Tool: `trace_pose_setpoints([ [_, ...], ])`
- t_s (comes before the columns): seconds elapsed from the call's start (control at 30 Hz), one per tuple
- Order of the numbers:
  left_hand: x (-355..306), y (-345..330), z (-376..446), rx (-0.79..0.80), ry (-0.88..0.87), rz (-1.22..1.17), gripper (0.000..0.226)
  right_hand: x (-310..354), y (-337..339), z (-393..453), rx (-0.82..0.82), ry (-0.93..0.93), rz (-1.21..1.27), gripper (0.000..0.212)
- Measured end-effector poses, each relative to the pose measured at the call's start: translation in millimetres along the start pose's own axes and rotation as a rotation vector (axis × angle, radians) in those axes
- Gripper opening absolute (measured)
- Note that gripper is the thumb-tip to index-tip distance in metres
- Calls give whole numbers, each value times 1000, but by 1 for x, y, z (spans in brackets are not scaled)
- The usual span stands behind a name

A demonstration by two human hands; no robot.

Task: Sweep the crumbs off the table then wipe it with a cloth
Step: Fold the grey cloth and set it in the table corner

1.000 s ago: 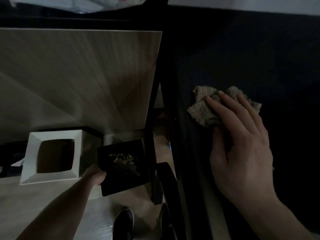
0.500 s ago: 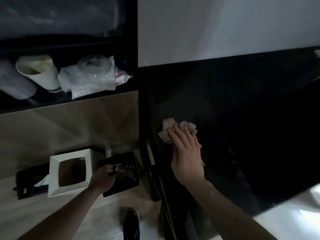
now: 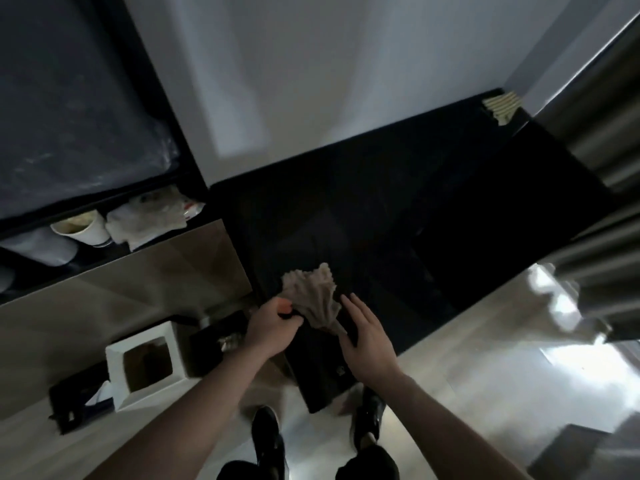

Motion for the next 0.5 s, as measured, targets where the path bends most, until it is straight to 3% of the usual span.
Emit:
trace_pose_setpoints([
  [0.1, -5, -29, 8, -32, 181, -116, 66, -32, 30, -14, 13, -119, 65, 67],
  [0.17, -19, -37, 10, -138, 210, -104, 74, -53, 49, -20, 17, -146, 106, 67],
  [0.3, -50, -53, 9, -287, 243, -52, 63, -104, 88, -29, 79, -182, 127, 66],
  [0.5, -130, -100, 3, -163, 100, 38, 48, -182, 170, -29, 127, -208, 200, 60],
])
Point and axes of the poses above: each hand's wrist, its own z-axis towards the middle knuckle, its own y-axis out of the back of the hand, x = y × z, the point moved 8 cm from there along z, towards the middle knuckle, and after that the axes turned 8 degrees about -y, right-handed, at the moved point
